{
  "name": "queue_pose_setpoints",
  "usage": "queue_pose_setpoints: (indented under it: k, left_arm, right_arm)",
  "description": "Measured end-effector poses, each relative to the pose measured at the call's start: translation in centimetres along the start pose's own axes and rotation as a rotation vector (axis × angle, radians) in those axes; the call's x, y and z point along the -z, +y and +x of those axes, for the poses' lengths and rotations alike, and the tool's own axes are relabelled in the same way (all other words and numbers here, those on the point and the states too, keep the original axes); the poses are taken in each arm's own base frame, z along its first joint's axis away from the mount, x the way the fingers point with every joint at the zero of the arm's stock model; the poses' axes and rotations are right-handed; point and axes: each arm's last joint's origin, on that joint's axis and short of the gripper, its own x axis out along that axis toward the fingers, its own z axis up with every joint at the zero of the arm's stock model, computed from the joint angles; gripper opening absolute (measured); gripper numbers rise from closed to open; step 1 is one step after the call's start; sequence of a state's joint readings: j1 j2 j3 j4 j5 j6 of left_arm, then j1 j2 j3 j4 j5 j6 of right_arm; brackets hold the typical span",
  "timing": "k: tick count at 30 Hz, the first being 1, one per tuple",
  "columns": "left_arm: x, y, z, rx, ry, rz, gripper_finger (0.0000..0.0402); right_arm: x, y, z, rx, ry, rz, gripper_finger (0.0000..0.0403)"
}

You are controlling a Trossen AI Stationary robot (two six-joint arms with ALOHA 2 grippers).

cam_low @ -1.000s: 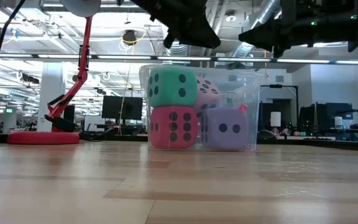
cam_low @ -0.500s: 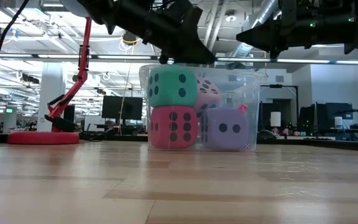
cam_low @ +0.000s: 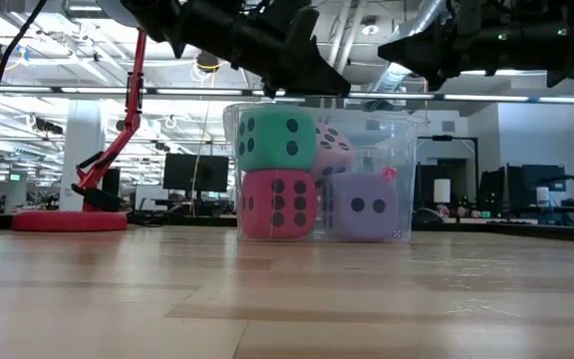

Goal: Pick & Place Dice
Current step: Put the small black die into the transparent bin, then put the large pink die into the transparent bin

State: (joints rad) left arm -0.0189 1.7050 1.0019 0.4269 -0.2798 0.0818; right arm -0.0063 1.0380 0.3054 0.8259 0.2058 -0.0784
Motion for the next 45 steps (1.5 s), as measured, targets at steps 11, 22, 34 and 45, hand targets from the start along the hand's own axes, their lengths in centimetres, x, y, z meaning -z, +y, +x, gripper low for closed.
queue_pose_setpoints:
  k: [11,22,34,45]
  left_arm:
    - [0.0,-0.3,-0.1,0.031,-0.004,0.053,0.0054]
    - [-0.1,-0.7,-0.2,0.049,-0.008,0.099,0.0079]
    - [0.0,-0.5,-0.1,0.026,-0.001,0.083,0.0095]
    - [-2.6,-0.3,-3.9,0.057,0.041,0.064,0.0022]
  right_arm:
    - [1.3,0.8,3.5,-0.003,0.012,-0.003,0.0]
    - [2.1,1.2,5.9,-0.028,0.128,-0.026,0.0]
    - [1.7,1.0,5.6,-0.047,0.162,-0.031,0.0]
    - [-1.6,0.2,2.0,-0.054,0.234,-0.007,0.0]
